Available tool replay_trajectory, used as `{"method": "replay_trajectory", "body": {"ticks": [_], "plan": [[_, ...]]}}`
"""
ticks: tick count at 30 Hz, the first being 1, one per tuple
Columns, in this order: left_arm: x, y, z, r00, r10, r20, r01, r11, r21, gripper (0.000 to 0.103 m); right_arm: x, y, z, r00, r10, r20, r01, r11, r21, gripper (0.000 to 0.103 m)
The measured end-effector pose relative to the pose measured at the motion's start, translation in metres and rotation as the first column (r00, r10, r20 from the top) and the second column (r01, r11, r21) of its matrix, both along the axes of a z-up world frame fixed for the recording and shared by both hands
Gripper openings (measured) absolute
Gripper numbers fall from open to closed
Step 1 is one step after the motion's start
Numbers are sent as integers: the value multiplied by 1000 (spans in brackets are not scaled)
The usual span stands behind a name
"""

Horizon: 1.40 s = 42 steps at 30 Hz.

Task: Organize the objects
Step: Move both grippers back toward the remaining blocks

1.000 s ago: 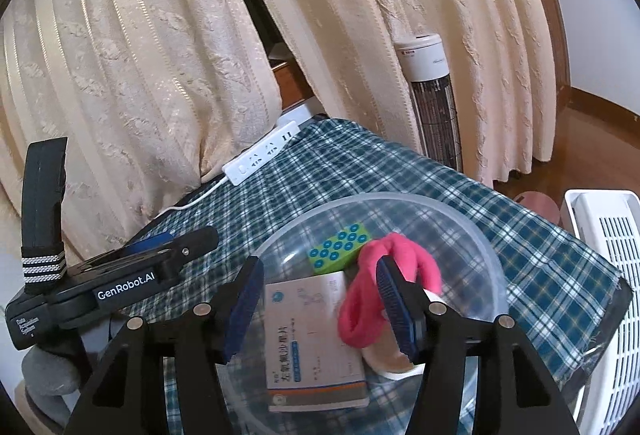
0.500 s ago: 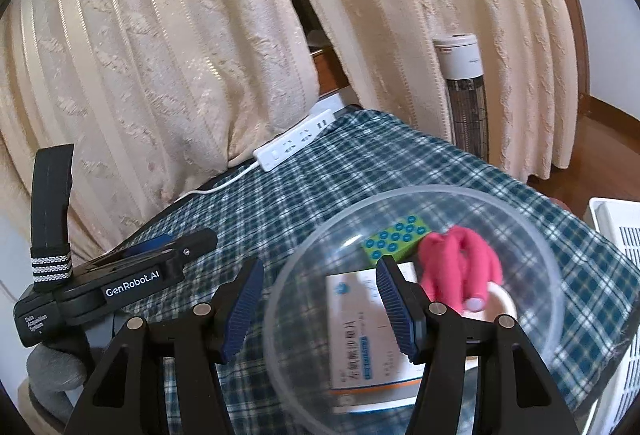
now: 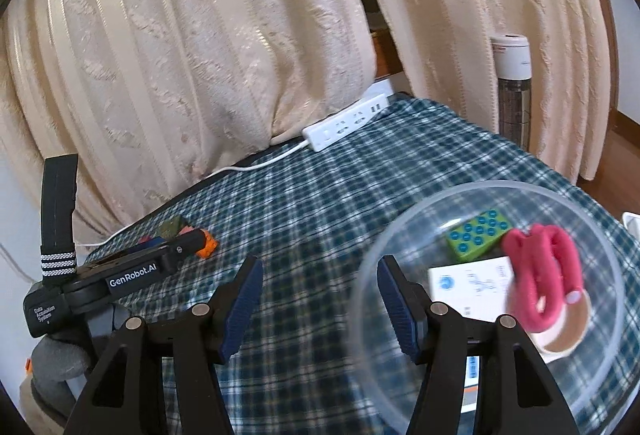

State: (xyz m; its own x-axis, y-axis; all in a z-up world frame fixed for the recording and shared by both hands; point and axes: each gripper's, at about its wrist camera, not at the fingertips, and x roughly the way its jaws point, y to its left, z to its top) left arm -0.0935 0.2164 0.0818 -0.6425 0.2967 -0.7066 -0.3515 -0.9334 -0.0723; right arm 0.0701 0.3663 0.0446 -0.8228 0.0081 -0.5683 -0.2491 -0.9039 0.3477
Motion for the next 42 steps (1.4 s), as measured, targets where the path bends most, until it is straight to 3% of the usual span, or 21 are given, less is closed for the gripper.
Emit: {"method": "replay_trajectory", "body": {"ticks": [11, 22, 24, 28, 42], "plan": [[-21, -63, -5, 989, 150, 2, -150, 989, -9, 74, -20, -28, -8, 998, 47, 40, -47, 999, -5, 63], [-52, -117, -27, 945, 327, 11, -326, 945, -27, 74, -33, -45, -14, 995, 81, 64, -81, 997, -2, 63], [-57, -121, -31, 940, 340, 19, -339, 940, -29, 74, -34, -46, -15, 994, 86, 69, -86, 996, -4, 63], [-69, -129, -40, 931, 362, 37, -361, 932, -44, 74, -38, -48, -18, 992, 102, 77, -101, 995, -22, 75], [-99, -132, -53, 932, 357, 60, -355, 934, -50, 74, -53, -58, -27, 985, 137, 105, -136, 991, -13, 75]]}}
